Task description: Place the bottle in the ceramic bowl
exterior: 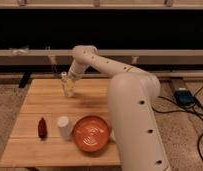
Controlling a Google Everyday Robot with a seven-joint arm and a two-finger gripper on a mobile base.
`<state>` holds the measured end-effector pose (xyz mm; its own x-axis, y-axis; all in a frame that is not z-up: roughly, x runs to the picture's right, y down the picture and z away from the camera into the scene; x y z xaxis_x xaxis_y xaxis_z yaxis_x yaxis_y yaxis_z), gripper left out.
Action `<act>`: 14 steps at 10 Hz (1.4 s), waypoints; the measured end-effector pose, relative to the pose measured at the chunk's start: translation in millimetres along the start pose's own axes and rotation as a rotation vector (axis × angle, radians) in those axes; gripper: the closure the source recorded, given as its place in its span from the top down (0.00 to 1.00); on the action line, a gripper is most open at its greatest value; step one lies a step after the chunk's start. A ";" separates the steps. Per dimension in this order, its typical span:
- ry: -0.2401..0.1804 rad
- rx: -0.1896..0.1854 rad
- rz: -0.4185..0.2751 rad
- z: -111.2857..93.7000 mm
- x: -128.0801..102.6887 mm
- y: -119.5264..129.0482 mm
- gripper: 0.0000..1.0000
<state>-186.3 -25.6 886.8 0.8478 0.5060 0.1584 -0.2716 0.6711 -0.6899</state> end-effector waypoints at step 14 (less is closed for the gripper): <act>-0.119 0.153 0.238 3.6 6.9 -25.6 0.66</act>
<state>-175.1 -37.3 908.0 0.6956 0.7124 0.0930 -0.5293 0.5957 -0.6041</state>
